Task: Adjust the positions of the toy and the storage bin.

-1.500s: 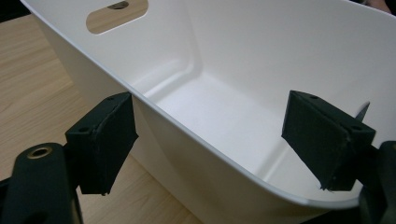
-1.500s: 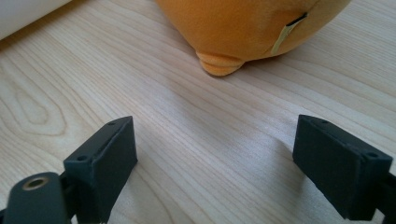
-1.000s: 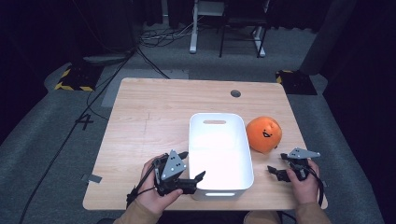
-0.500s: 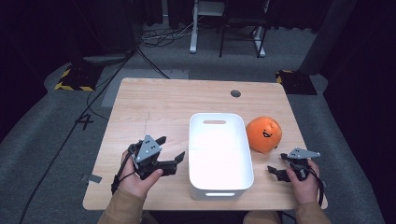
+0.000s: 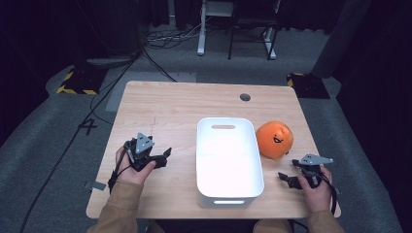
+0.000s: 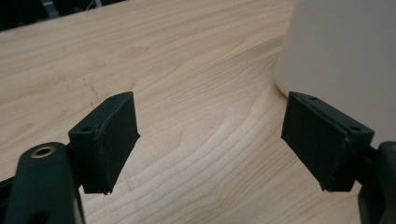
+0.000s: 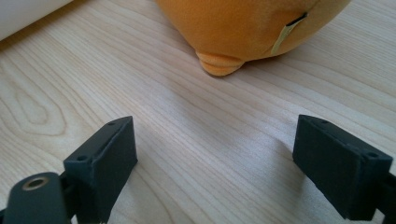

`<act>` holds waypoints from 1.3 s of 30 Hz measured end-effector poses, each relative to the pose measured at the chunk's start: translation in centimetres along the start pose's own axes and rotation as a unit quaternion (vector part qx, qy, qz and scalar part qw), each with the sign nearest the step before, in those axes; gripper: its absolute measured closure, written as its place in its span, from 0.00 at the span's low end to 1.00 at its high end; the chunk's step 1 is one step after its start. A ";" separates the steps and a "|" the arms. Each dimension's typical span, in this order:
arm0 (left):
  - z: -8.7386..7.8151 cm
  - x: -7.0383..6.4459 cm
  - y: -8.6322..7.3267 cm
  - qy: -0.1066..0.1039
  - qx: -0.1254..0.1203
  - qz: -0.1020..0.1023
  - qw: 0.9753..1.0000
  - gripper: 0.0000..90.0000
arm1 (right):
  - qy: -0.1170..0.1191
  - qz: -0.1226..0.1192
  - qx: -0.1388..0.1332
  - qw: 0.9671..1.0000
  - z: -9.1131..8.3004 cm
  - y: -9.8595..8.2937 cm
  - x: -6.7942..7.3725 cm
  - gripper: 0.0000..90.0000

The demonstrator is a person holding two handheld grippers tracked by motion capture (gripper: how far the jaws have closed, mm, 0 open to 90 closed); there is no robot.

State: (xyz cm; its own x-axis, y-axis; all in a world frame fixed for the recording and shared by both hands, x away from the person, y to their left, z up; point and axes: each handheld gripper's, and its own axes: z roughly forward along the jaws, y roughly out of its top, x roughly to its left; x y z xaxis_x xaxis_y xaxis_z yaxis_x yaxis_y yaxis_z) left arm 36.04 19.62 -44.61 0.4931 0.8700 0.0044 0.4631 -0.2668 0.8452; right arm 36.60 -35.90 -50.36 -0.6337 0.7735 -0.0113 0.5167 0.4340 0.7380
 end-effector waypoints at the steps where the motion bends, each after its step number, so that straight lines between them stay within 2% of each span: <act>1: 0.1 0.2 -0.1 0.003 0.004 -0.001 1.000 0.21 | 0.000 0.001 0.000 1.000 0.0 0.0 0.0 0.15; 5: 0.7 1.0 -0.7 -0.001 0.013 -0.020 1.000 0.21 | 0.000 0.000 0.000 1.000 0.0 0.0 0.0 0.15; 7: 0.9 1.3 -1.0 0.001 0.022 -0.023 0.999 0.21 | 0.000 -0.001 -0.001 1.000 0.0 0.0 0.0 0.15; 8: 1.1 1.4 -1.1 0.003 0.027 -0.024 0.999 0.21 | 0.000 -0.001 -0.001 1.000 0.0 0.0 0.0 0.15; 9: 1.4 1.8 -1.3 0.012 0.049 -0.021 0.999 0.21 | 0.000 -0.001 -0.001 1.000 0.0 0.0 0.0 0.15; 12: 1.8 2.1 -1.5 0.014 0.062 -0.026 0.998 0.20 | 0.000 0.002 0.000 1.000 0.0 0.0 0.0 0.15; 21: 3.6 2.8 -2.5 0.022 0.126 -0.039 0.991 0.19 | 0.000 -0.001 -0.001 1.000 0.0 0.0 0.0 0.15; 25: 4.3 2.8 -3.1 0.017 0.134 -0.048 0.990 0.19 | 0.000 -0.001 0.000 1.000 0.0 0.0 0.0 0.15; 26: 4.4 2.9 -3.3 0.023 0.137 -0.047 0.989 0.19 | 0.000 0.001 0.000 1.000 0.0 0.0 0.0 0.15; 30: 4.7 3.1 -3.6 0.030 0.127 -0.042 0.991 0.17 | 0.000 0.000 0.000 1.000 0.0 0.0 0.0 0.15; 32: 4.8 3.2 -3.6 0.027 0.125 -0.041 0.991 0.17 | 0.000 -0.001 -0.001 1.000 0.0 0.0 0.0 0.15; 39: 4.9 3.0 -3.6 0.038 0.131 -0.052 0.989 0.13 | 0.000 0.001 0.000 1.000 0.0 0.0 0.0 0.15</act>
State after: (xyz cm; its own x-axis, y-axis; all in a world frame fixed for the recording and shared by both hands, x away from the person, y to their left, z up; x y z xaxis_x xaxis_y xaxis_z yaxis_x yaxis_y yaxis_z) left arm 39.52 21.16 -50.23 0.3796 0.9248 -0.0270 0.6891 -0.2631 0.6752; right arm 36.59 -35.88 -50.36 -0.6326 0.7744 -0.0089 0.5186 0.4322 0.7377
